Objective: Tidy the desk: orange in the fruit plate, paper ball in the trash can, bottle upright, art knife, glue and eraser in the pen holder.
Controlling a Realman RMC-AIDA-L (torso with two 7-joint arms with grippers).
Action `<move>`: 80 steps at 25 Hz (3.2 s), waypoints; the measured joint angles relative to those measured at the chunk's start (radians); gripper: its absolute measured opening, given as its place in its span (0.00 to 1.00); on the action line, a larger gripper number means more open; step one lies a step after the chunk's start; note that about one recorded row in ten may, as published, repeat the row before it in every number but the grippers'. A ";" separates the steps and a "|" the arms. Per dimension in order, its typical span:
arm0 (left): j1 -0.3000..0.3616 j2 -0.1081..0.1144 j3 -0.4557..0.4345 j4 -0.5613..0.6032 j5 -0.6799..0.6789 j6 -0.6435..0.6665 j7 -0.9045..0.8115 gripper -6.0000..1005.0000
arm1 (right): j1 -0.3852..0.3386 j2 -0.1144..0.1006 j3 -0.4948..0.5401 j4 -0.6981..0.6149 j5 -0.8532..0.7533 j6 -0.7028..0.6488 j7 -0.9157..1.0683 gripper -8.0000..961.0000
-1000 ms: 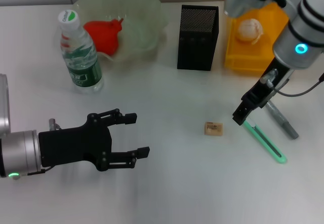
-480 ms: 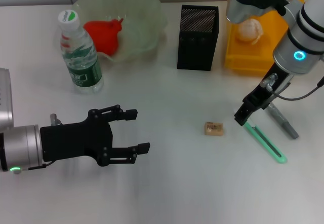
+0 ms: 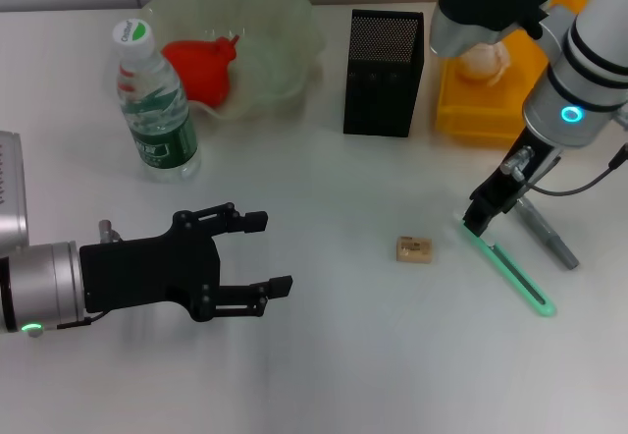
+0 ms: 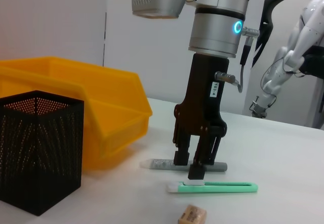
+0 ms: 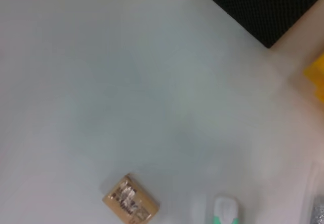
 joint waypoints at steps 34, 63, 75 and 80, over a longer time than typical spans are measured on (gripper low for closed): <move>-0.007 0.003 0.000 0.000 0.000 0.006 -0.001 0.84 | -0.002 0.005 -0.056 0.085 0.048 0.085 -0.008 0.35; -0.011 0.001 0.000 0.000 -0.005 0.001 0.005 0.84 | -0.320 -0.001 0.077 -0.489 0.532 0.222 -0.368 0.18; -0.018 -0.002 -0.008 -0.019 -0.010 0.000 0.007 0.84 | -0.360 -0.003 0.242 -0.222 1.037 0.470 -0.837 0.18; -0.017 -0.001 -0.010 -0.023 -0.015 0.000 0.009 0.84 | -0.300 -0.004 0.335 -0.049 1.150 0.489 -1.003 0.18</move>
